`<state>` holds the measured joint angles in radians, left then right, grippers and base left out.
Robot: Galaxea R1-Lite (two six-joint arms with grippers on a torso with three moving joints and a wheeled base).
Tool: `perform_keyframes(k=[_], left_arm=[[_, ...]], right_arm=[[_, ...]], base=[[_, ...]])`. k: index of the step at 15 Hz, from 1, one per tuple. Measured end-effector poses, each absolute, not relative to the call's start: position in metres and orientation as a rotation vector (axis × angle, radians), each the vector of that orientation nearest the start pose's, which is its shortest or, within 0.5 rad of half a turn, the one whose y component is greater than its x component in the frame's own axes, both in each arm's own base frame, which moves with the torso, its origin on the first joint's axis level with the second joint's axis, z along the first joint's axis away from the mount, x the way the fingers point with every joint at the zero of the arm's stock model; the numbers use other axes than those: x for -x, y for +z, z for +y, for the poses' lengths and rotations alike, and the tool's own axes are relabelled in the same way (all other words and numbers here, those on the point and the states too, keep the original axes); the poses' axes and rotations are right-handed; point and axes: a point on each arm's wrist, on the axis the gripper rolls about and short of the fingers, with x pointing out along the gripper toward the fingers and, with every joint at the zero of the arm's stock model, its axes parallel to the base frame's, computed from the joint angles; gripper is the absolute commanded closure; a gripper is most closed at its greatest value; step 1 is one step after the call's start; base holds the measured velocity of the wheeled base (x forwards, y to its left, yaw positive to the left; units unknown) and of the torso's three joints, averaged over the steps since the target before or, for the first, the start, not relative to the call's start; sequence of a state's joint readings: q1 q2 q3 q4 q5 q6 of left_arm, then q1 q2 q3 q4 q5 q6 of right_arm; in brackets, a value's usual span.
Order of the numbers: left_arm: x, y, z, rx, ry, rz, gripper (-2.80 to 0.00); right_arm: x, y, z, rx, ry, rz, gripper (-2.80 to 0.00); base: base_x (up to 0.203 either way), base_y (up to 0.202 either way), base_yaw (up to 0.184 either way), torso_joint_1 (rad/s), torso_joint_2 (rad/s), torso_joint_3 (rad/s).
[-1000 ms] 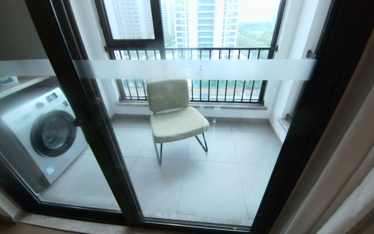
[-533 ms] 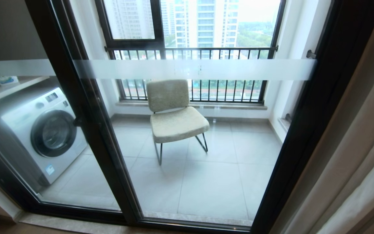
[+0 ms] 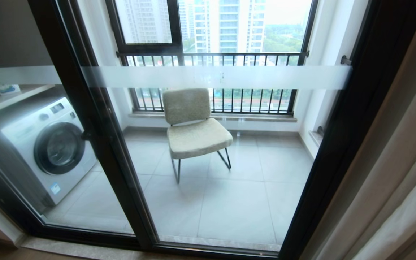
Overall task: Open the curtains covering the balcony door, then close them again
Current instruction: Close the inner curtains on both sides
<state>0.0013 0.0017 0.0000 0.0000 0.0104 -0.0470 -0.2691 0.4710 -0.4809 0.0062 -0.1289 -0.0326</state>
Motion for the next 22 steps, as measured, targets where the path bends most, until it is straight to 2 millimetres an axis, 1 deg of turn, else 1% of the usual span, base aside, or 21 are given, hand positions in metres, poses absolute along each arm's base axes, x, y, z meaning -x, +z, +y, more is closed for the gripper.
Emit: perform_keyframes(k=[2,3,6,10,13,17,20,22], left_arm=[[0.023,0.076,0.0,0.047,0.012,0.001,0.0],[0.023,0.076,0.0,0.047,0.012,0.001,0.0],[0.023,0.076,0.0,0.047,0.011,0.001,0.0],[0.023,0.076,0.0,0.047,0.011,0.001,0.0],[0.023,0.076,0.0,0.047,0.012,0.001,0.0],[0.023,0.076,0.0,0.047,0.011,0.001,0.0],[0.023,0.076,0.0,0.047,0.011,0.001,0.0],[0.023,0.076,0.0,0.047,0.012,0.001,0.0]], right_arm=[[-0.022,0.229,-0.011,0.028,-0.473,0.026,0.0],[-0.029,0.236,-0.015,0.026,-0.505,0.042,-2.8],[-0.049,0.252,-0.025,0.013,-0.548,0.047,-2.8],[-0.075,0.267,-0.038,0.028,-0.557,-0.022,-2.8],[-0.094,0.273,-0.046,0.055,-0.555,-0.064,-2.8],[-0.114,0.273,-0.056,0.076,-0.554,-0.069,-2.8],[-0.13,0.28,-0.063,0.076,-0.552,-0.06,-2.8],[-0.145,0.287,-0.069,0.075,-0.546,-0.058,-2.8]], base=[[0.0,0.0,0.0,0.0,0.0,0.0],[0.0,0.0,0.0,0.0,0.0,0.0],[0.0,0.0,0.0,0.0,0.0,0.0],[0.0,0.0,0.0,0.0,0.0,0.0],[0.0,0.0,0.0,0.0,0.0,0.0],[0.0,0.0,0.0,0.0,0.0,0.0],[0.0,0.0,0.0,0.0,0.0,0.0],[0.0,0.0,0.0,0.0,0.0,0.0]])
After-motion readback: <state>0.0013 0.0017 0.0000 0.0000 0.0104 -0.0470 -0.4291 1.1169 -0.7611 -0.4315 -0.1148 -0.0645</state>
